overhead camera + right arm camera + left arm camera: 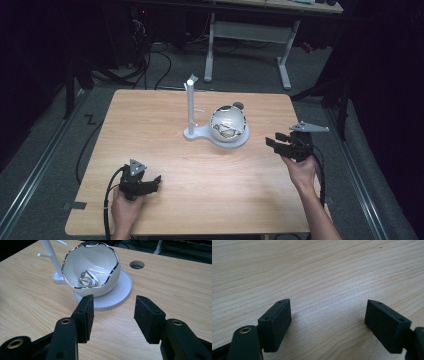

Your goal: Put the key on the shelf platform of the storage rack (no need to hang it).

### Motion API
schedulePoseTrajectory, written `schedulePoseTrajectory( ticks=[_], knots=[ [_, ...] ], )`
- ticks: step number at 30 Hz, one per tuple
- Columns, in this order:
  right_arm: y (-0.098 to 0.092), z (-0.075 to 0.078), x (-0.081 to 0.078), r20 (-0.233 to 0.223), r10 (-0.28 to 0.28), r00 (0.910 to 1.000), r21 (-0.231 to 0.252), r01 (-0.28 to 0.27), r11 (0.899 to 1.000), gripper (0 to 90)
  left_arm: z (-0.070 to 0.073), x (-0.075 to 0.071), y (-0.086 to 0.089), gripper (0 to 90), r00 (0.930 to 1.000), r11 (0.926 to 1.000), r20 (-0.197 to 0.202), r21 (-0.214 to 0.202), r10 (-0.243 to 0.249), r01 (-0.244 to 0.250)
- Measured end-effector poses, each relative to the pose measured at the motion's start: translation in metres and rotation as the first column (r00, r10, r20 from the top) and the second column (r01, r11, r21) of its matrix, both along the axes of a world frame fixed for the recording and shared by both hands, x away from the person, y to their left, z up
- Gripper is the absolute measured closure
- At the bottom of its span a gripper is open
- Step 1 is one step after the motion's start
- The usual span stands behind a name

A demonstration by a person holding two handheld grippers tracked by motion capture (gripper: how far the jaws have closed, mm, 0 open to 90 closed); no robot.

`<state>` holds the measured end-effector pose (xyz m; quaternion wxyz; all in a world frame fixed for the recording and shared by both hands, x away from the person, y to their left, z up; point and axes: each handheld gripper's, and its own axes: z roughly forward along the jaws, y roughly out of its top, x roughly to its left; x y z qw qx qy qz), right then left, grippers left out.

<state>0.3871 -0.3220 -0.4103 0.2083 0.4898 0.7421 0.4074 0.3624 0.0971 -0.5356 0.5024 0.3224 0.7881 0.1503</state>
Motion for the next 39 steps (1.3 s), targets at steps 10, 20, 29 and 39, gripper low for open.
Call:
schedulePoseTrajectory(
  ticks=[10, 20, 29, 39],
  knots=[
    [-0.003, -0.001, -0.014, 0.015, 0.008, 0.9999, 0.041, -0.009, 0.999, 50.5, 0.0, 0.0, 0.0, 21.8, 1.0, 1.0, -0.001, -0.002, 0.001, -0.001],
    [0.001, -0.005, -0.029, 0.03, 0.039, 0.9988, 0.066, -0.041, 0.997, 50.9, 0.0, -0.001, 0.0, 21.6, 1.0, 1.0, 0.0, 0.0, -0.002, 0.002],
    [0.004, -0.015, -0.037, 0.027, 0.05, 0.9984, 0.087, -0.053, 0.995, 50.9, 0.0, -0.001, 0.0, 21.6, 1.0, 1.0, -0.001, -0.001, -0.002, 0.002],
    [0.005, -0.03, -0.043, 0.006, 0.056, 0.9984, 0.099, -0.057, 0.993, 50.9, 0.0, -0.001, 0.0, 21.6, 1.0, 1.0, 0.0, -0.001, -0.003, 0.003]
  ],
)
